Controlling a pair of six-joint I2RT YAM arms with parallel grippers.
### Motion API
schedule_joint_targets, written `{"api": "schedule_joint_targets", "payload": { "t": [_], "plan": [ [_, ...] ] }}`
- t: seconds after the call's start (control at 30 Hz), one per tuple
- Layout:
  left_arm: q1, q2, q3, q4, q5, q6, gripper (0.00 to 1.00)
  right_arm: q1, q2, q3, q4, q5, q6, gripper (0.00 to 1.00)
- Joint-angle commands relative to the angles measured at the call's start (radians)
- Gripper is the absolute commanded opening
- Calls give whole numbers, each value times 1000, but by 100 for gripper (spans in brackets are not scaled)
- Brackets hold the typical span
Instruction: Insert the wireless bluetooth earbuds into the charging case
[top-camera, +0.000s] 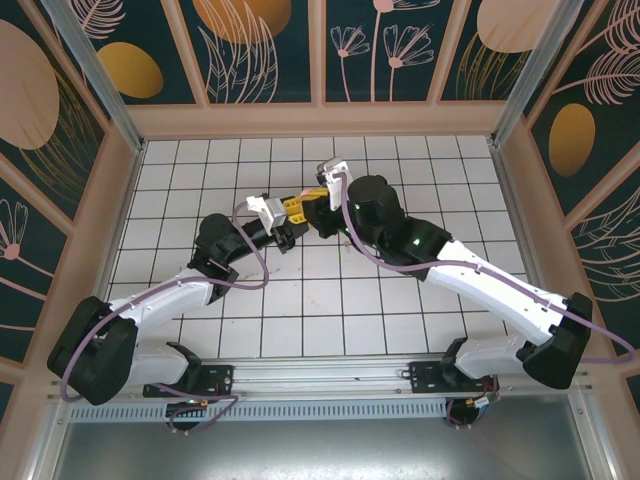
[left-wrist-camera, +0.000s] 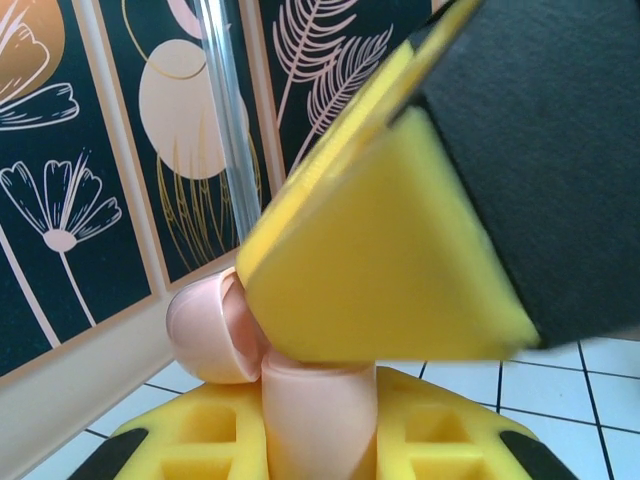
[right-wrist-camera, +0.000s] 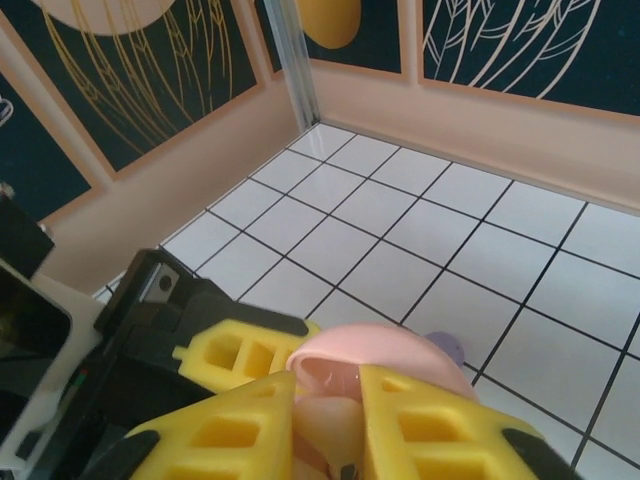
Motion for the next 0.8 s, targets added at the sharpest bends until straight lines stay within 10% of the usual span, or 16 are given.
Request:
{"api": "schedule_joint_targets", "payload": {
  "t": [0.0, 0.33, 0.77],
  "plan": [
    [-6, 6, 51, 102, 7, -23, 0, 6, 31, 44, -77, -18, 14, 34],
    [-7, 36, 2, 189, -26, -77, 0, -97, -38, 198, -128, -13, 162, 63],
    [-7, 15, -28, 204, -58, -86, 0, -336, -42, -12, -187, -118, 338, 64]
  ]
}}
